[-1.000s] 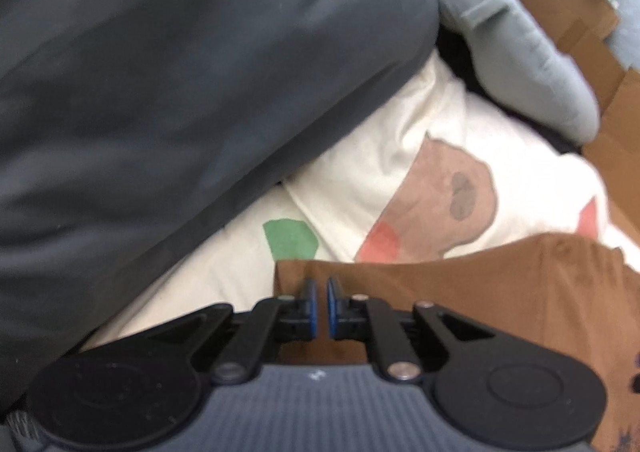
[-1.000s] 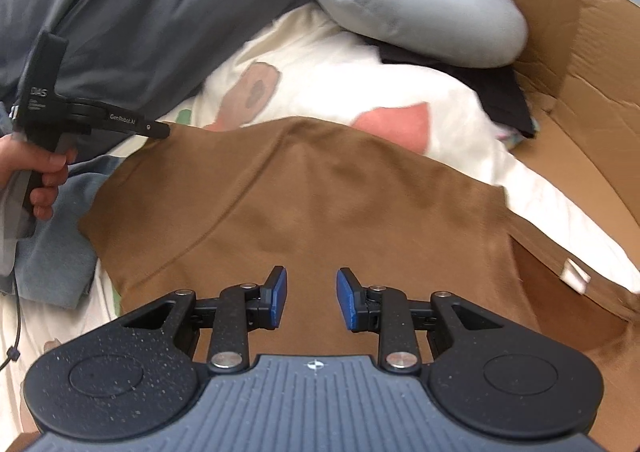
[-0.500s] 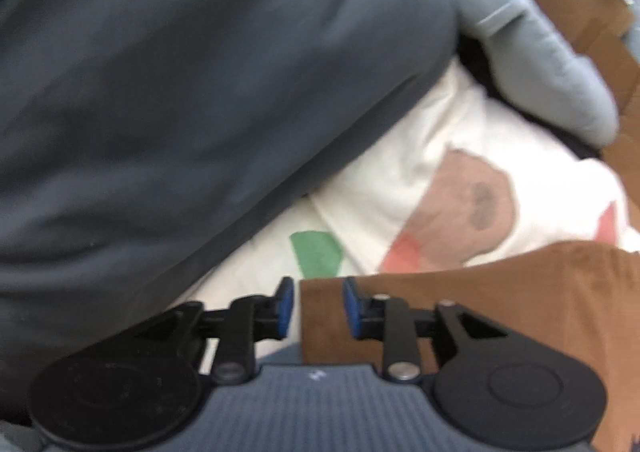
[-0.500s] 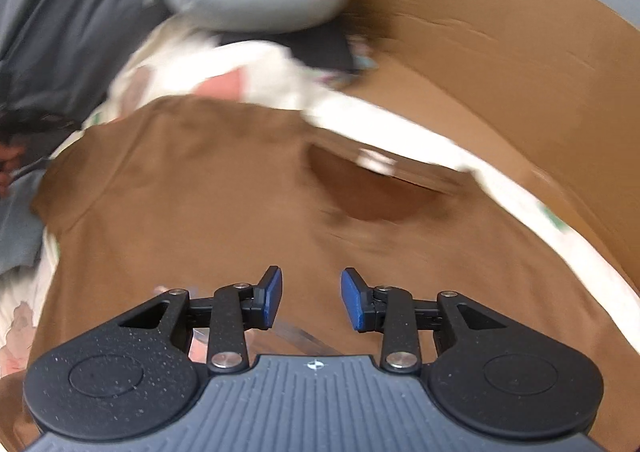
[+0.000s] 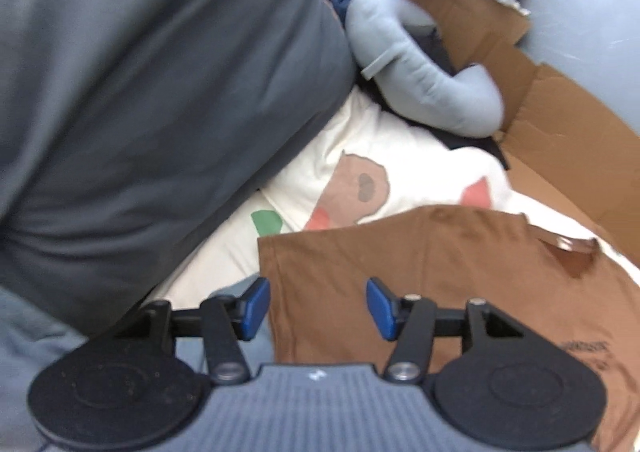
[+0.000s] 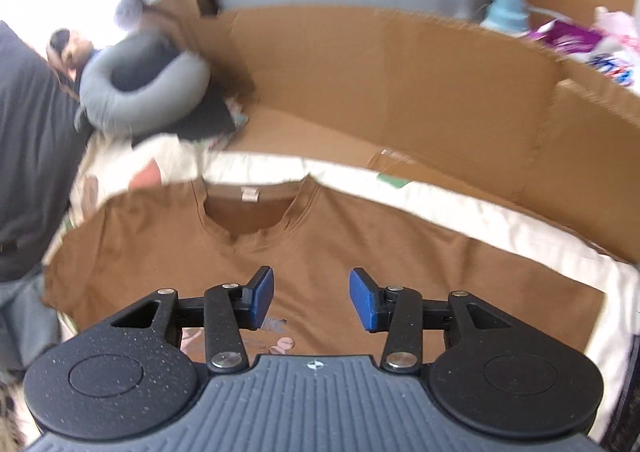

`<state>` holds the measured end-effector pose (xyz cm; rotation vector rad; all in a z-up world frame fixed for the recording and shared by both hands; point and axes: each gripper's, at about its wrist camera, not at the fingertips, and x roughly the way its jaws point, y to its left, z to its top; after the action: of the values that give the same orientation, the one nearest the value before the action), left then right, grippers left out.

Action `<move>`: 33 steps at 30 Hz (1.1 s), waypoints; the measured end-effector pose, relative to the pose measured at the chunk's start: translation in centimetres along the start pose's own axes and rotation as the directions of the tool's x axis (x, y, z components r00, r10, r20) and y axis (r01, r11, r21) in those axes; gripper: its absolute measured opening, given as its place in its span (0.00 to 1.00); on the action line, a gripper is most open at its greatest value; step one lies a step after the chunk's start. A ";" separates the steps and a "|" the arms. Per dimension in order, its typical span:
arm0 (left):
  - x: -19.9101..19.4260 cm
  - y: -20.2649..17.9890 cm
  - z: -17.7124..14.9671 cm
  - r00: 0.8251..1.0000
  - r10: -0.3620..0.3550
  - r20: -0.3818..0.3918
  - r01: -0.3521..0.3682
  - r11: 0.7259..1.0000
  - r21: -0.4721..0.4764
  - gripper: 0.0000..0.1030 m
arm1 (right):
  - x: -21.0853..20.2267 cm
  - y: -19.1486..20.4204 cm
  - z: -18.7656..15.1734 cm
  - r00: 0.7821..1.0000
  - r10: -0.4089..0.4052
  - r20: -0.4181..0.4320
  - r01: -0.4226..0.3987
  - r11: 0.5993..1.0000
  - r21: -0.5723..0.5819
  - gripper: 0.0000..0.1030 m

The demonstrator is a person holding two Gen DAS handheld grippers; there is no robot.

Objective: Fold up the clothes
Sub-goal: 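Pull both grippers back and up to view the whole T-shirt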

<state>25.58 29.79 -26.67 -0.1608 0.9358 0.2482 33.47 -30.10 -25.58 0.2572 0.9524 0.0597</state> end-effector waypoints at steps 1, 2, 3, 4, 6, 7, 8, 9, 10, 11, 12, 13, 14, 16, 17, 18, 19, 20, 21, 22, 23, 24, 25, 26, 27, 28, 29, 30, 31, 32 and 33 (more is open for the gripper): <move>-1.4 0.1 0.0 1.000 0.001 0.001 -0.001 1.000 -0.005 0.59 | -1.4 -0.2 0.3 1.000 0.002 0.010 -0.002 1.000 0.011 0.48; -2.9 0.4 0.0 1.000 0.003 0.004 -0.003 1.000 -0.014 0.59 | -2.8 -0.4 0.6 1.000 0.003 0.019 -0.003 1.000 0.022 0.48; -4.3 0.6 0.1 1.000 0.004 0.007 -0.004 1.000 -0.026 0.59 | -4.2 -0.6 0.9 1.000 0.004 0.029 -0.005 0.999 0.033 0.48; -5.8 0.7 0.2 1.000 0.003 0.013 -0.003 0.999 -0.039 0.60 | -5.6 -0.8 1.3 0.999 0.005 0.034 -0.007 0.999 0.042 0.49; -8.7 0.9 0.2 1.000 0.000 0.021 0.001 0.998 -0.057 0.63 | -8.4 -1.0 2.1 0.999 0.005 0.038 -0.007 0.999 0.052 0.51; -10.0 1.0 0.3 1.000 -0.007 0.021 0.008 0.998 -0.062 0.65 | -9.7 -1.0 2.5 0.999 0.005 0.037 -0.006 0.999 0.051 0.51; -11.1 1.0 0.3 1.000 -0.019 0.014 0.020 0.998 -0.065 0.66 | -11.1 -1.0 2.9 0.999 0.004 0.035 -0.005 0.999 0.050 0.53; -12.0 0.9 0.3 1.000 -0.029 0.007 0.029 0.997 -0.068 0.66 | -12.4 -0.9 3.3 0.999 0.014 0.030 -0.015 0.999 0.051 0.55; -12.8 0.9 0.3 0.999 -0.038 0.000 0.038 0.997 -0.070 0.66 | -13.8 -0.9 3.7 0.999 0.024 0.024 -0.025 0.998 0.051 0.55; -13.6 0.8 0.2 0.999 -0.042 -0.007 0.041 0.997 -0.071 0.66 | -15.1 -0.9 3.9 0.999 0.034 0.031 -0.036 0.997 0.062 0.56; -14.4 0.6 0.2 0.999 -0.044 -0.015 0.043 0.997 -0.068 0.66 | -16.4 -0.9 4.1 0.999 0.036 0.033 -0.038 0.997 0.071 0.56; -15.2 0.4 0.2 0.998 -0.054 -0.024 0.052 0.996 -0.065 0.66 | -17.7 -0.9 4.3 0.999 0.036 0.034 -0.039 0.996 0.081 0.56; -16.0 0.2 0.1 0.997 -0.066 -0.031 0.064 0.996 -0.065 0.66 | -19.0 -0.8 4.6 0.999 0.034 0.037 -0.037 0.995 0.090 0.56; -17.2 -0.2 0.0 0.995 -0.094 -0.037 0.091 0.993 -0.069 0.66 | -21.6 -0.6 5.0 0.999 0.029 0.046 -0.034 0.993 0.109 0.57; -17.8 -0.4 0.0 0.994 -0.105 -0.039 0.102 0.992 -0.070 0.66 | -22.9 -0.4 5.2 0.998 0.029 0.051 -0.035 0.992 0.118 0.58; -18.3 -0.6 -0.1 0.993 -0.110 -0.037 0.107 0.992 -0.067 0.66 | -24.2 -0.3 5.4 0.998 0.029 0.056 -0.036 0.991 0.127 0.60; -19.0 -0.8 -0.2 0.993 -0.112 -0.031 0.110 0.992 -0.061 0.66 | -25.3 -0.3 5.6 0.997 0.033 0.065 -0.042 0.990 0.134 0.61; -19.6 -1.0 -0.3 0.993 -0.114 -0.025 0.112 0.992 -0.060 0.66 | -26.5 -0.3 5.7 0.996 0.040 0.077 -0.051 0.989 0.138 0.61; -20.2 -1.1 -0.4 0.993 -0.115 -0.021 0.114 0.991 -0.066 0.67 | -27.6 -0.4 5.8 0.995 0.042 0.088 -0.054 0.988 0.144 0.61; -20.8 -1.3 -0.5 0.993 -0.116 -0.020 0.115 0.991 -0.070 0.67 | -28.7 -0.4 5.8 0.994 0.043 0.098 -0.058 0.987 0.151 0.61; -21.3 -1.4 -0.6 0.993 -0.116 -0.023 0.114 0.991 -0.072 0.67 | -29.8 -0.5 5.9 0.994 0.043 0.104 -0.059 0.986 0.158 0.61; -21.8 -1.6 -0.6 0.993 -0.112 -0.025 0.110 0.992 -0.067 0.67 | -30.9 -0.7 6.0 0.992 0.053 0.112 -0.071 0.985 0.159 0.62; -22.4 -1.7 -0.6 0.994 -0.104 -0.023 0.103 0.993 -0.060 0.67 | -32.0 -0.9 6.0 0.991 0.064 0.120 -0.083 0.984 0.160 0.62; -23.1 -1.8 -0.7 0.995 -0.098 -0.019 0.097 0.994 -0.060 0.67 | -33.1 -1.1 6.2 0.989 0.069 0.128 -0.087 0.985 0.147 0.62; -23.8 -1.9 -0.7 0.996 -0.092 -0.014 0.091 0.994 -0.059 0.68 | -34.1 -1.3 6.3 0.988 0.073 0.136 -0.091 0.987 0.133 0.62; -24.4 -1.9 -0.7 0.996 -0.090 -0.012 0.089 0.994 -0.064 0.69 | -35.1 -1.6 6.4 0.987 0.069 0.144 -0.087 0.988 0.125 0.63; -25.0 -1.7 -0.8 0.995 -0.096 -0.011 0.094 0.992 -0.079 0.71 | -36.1 -1.9 6.4 0.986 0.064 0.151 -0.082 0.990 0.117 0.64; -25.6 -1.7 -0.9 0.995 -0.097 -0.013 0.096 0.992 -0.085 0.71 | -37.0 -2.4 6.6 0.986 0.065 0.154 -0.083 0.990 0.116 0.65; -26.1 -1.6 -1.0 0.995 -0.094 -0.018 0.092 0.992 -0.081 0.71 | -37.8 -2.8 6.7 0.986 0.067 0.155 -0.085 0.990 0.114 0.65; -26.7 -1.6 -1.1 0.996 -0.091 -0.023 0.089 0.993 -0.076 0.71 | -38.6 -3.2 6.8 0.985 0.069 0.156 -0.086 0.990 0.108 0.65; -27.1 -1.5 -1.2 0.996 -0.087 -0.027 0.085 0.994 -0.072 0.71 | -39.4 -3.7 6.8 0.985 0.072 0.158 -0.088 0.991 0.097 0.66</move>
<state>9.67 24.21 -5.31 -0.2704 0.9477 0.2004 15.86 -41.43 8.68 0.3909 0.7917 0.0635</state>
